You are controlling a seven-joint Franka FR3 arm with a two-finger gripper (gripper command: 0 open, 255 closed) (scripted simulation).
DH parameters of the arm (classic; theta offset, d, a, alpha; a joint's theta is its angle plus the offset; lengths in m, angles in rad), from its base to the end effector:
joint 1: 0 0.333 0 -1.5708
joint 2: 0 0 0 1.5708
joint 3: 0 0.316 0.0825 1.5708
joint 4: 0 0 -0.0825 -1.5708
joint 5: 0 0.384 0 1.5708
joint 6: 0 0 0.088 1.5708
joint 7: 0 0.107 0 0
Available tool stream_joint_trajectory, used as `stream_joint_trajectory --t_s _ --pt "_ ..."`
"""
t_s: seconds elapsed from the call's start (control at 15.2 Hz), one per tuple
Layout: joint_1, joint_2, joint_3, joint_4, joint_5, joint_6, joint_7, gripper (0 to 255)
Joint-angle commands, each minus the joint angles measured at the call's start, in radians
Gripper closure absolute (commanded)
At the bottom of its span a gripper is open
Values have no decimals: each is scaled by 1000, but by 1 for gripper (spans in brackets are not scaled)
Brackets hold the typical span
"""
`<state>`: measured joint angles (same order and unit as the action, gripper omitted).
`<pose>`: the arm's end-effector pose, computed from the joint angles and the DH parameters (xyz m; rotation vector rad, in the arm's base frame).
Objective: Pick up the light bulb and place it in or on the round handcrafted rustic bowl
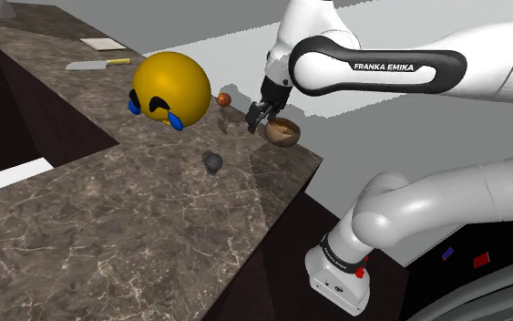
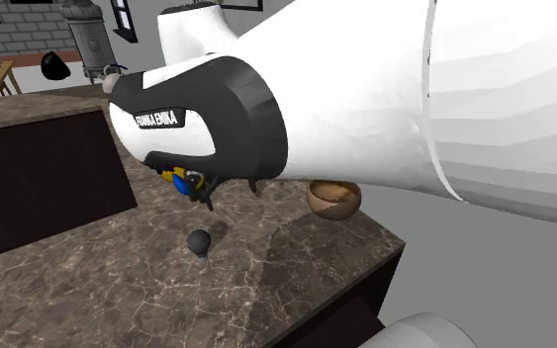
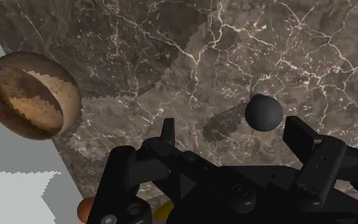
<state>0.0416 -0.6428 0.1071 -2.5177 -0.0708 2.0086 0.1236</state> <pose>0.3658 0.0537 0.5038 3.0205 0.0512 0.2201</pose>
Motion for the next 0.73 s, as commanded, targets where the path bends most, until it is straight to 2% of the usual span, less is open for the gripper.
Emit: stream_joint_trajectory --t_s 0.0,0.33,0.66 --pt "3 49 28 -17 1 69 41 0" --pt "-3 207 99 -23 -20 232 149 0" --pt "-26 394 171 13 -90 376 282 0"
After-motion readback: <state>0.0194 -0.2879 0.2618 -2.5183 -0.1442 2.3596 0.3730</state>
